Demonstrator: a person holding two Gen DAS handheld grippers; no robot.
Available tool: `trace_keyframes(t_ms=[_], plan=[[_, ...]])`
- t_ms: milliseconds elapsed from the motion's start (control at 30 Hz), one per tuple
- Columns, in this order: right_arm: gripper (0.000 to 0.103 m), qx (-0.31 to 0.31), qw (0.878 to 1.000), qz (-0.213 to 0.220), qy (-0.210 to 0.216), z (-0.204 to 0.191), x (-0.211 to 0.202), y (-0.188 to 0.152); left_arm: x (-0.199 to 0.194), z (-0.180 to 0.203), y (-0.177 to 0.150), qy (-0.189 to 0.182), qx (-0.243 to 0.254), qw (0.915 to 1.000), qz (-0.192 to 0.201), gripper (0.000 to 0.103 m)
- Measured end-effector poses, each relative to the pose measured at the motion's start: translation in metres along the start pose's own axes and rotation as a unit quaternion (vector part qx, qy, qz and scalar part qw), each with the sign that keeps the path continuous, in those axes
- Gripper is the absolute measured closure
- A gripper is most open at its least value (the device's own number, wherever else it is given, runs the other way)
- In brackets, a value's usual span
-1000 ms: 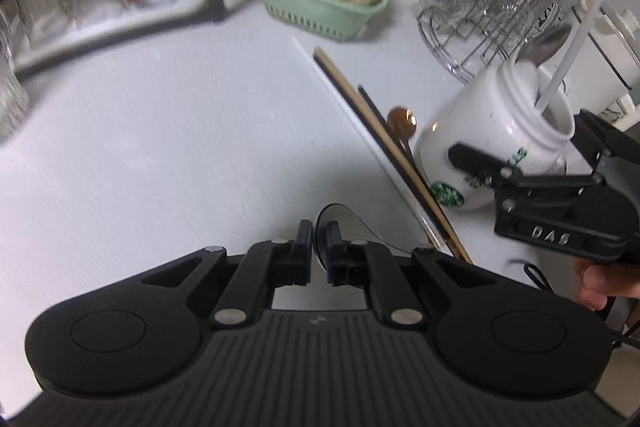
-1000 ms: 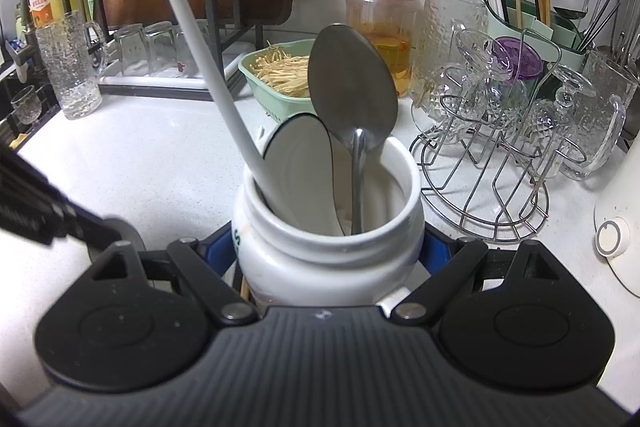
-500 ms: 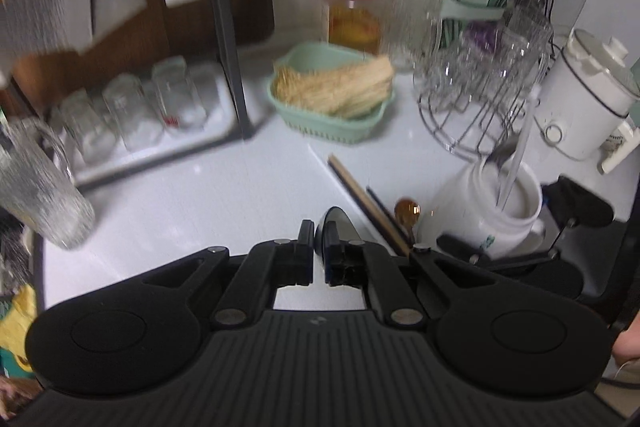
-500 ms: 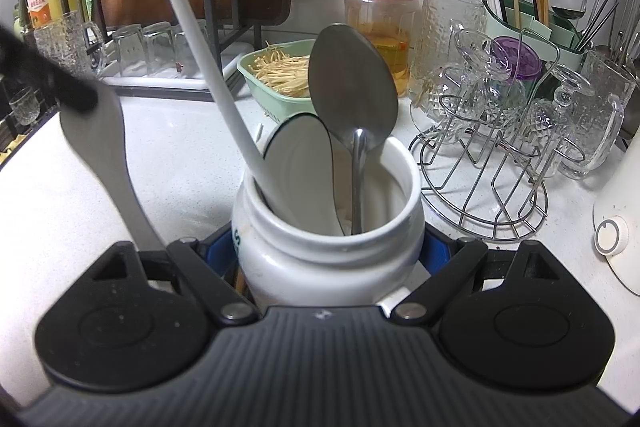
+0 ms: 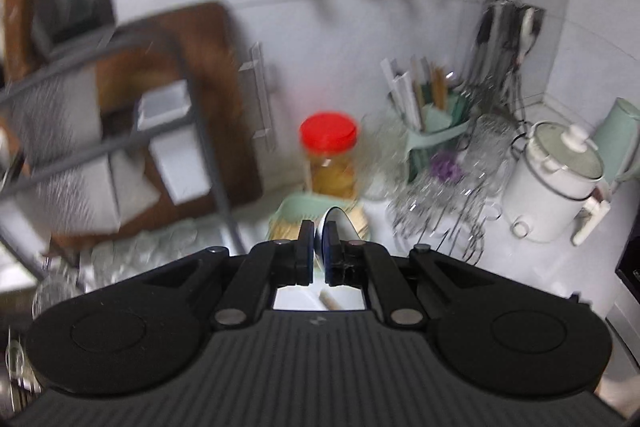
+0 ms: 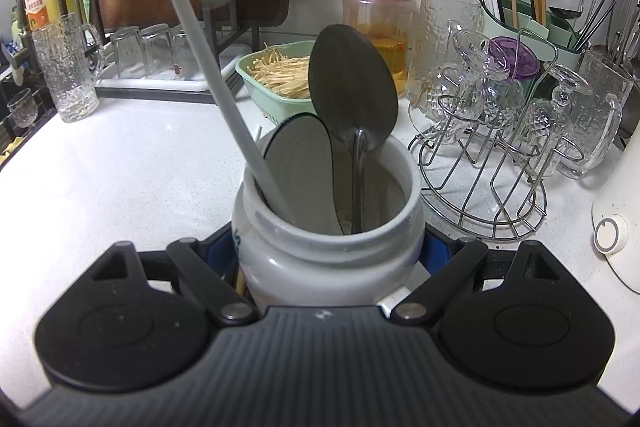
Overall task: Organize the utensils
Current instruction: 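Lower the ceramic spoon into the mug and open the left tool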
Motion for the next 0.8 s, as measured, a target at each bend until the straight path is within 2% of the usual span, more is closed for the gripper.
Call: trace_keyframes(t_ms=[100, 233, 500, 800], plan=[[0.011, 0.0, 1.0, 0.001, 0.0, 0.0, 0.0, 0.0, -0.004, 0.019, 0.015, -0.021, 0.029, 0.9993, 0.014, 0.098], [0.011, -0.001, 1.0, 0.002, 0.0, 0.0, -0.001, 0.0, 0.002, 0.051, 0.02, -0.041, 0.092, 0.9948, 0.02, 0.098], [0.011, -0.001, 1.0, 0.006, 0.0, -0.001, -0.002, -0.001, 0.03, 0.104, -0.002, -0.069, 0.196, 0.978, -0.016, 0.098], [0.011, -0.002, 1.0, 0.009, 0.0, -0.002, -0.002, -0.001, 0.047, 0.131, -0.03, -0.107, 0.258, 0.9585, -0.057, 0.097]])
Point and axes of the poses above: each gripper's, at about its wrist camera, not at the fingertips, and x roughly the way its jaws point, z to its right, y to its top, the point moved 4 cm from there along x, roughly the way its jaws point, and after that the axes turned 11 degrees about y, right-handed, at the moved point
